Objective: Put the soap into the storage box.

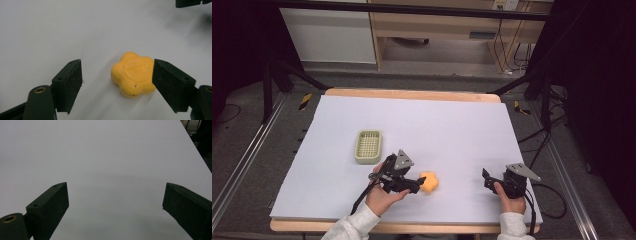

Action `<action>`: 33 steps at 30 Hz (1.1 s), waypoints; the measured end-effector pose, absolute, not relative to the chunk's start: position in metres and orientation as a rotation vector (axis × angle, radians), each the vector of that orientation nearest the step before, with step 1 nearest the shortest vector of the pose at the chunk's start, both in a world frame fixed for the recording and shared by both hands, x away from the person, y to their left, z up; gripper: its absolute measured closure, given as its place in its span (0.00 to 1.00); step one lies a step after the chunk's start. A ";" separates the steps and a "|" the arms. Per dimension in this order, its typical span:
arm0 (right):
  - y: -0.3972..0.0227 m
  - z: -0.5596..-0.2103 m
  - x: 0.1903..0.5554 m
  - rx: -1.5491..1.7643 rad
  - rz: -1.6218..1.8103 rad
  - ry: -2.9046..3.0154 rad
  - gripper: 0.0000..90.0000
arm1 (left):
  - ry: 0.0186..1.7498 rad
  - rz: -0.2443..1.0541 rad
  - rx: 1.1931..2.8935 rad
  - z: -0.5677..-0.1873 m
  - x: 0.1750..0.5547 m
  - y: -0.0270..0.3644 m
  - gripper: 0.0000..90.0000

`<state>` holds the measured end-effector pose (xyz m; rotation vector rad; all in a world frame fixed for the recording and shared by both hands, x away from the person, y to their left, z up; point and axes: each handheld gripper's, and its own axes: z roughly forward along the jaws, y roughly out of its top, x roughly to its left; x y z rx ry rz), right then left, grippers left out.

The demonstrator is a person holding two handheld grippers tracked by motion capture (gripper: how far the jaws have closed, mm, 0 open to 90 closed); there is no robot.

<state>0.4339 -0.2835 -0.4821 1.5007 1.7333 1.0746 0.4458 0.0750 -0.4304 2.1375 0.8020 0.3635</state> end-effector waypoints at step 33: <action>-0.282 -0.483 0.435 1.504 1.068 1.759 0.08 | 0.796 0.335 2.271 -0.451 0.447 0.041 0.19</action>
